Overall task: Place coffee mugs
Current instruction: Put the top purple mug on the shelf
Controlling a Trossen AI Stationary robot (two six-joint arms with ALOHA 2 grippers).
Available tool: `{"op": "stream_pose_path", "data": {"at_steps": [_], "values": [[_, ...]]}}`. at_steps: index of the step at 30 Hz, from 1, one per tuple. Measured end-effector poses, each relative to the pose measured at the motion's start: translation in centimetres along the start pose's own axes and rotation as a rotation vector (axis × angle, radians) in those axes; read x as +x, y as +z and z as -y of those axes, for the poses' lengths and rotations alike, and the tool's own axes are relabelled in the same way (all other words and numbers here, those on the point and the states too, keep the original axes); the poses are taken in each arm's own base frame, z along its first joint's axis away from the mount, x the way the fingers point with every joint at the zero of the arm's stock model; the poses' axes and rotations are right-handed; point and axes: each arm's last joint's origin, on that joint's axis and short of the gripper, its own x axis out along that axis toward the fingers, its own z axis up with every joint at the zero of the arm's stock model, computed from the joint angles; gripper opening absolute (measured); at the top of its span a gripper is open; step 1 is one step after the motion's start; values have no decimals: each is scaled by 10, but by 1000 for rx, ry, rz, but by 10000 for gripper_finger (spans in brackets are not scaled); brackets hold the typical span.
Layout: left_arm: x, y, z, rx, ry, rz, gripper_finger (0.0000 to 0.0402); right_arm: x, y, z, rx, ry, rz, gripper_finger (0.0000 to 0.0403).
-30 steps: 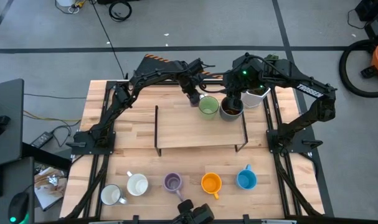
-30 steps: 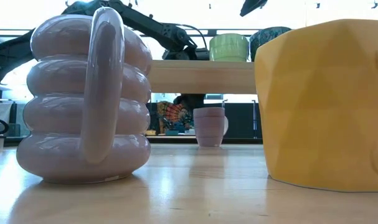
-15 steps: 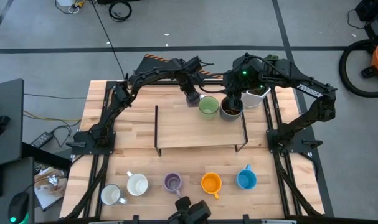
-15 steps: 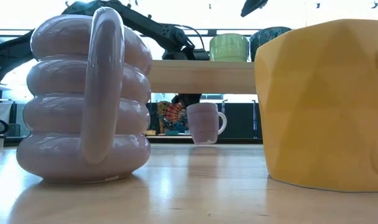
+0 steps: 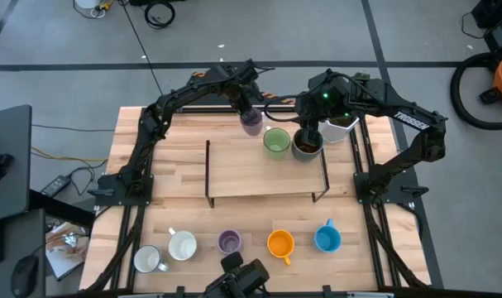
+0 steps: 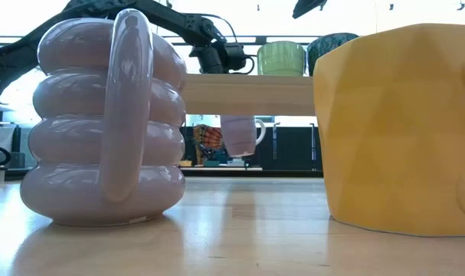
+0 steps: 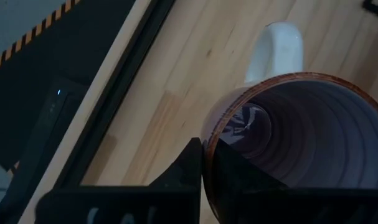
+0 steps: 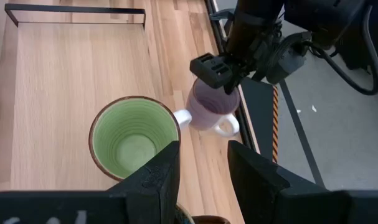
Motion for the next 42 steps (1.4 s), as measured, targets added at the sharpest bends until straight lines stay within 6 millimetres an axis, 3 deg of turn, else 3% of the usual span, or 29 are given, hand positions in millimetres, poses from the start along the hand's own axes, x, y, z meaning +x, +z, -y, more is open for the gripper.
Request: {"op": "stream_pose_path", "data": {"at_steps": [3, 6, 10, 18, 29, 34, 42], "values": [[-8, -1, -1, 3, 3, -16, 20, -1, 0, 0, 0, -2, 2, 140], [-28, 2, 2, 20, 4, -19, 20, -7, -1, 1, -1, -37, -6, 140], [-55, 5, 12, 30, 2, -4, 20, -30, 2, 0, 10, -65, 60, 140], [-96, -8, 29, 13, 84, -13, 20, -72, 3, -4, 25, -47, 213, 140], [-138, -26, 64, -1, 50, -24, 20, -78, 1, -9, 32, -7, 226, 140], [-145, -32, 77, -50, 32, -56, 20, -77, 2, -10, 29, -6, 226, 140], [-137, -35, 99, -72, 6, -94, 20, -77, 2, -11, 24, 30, 230, 140]]}}
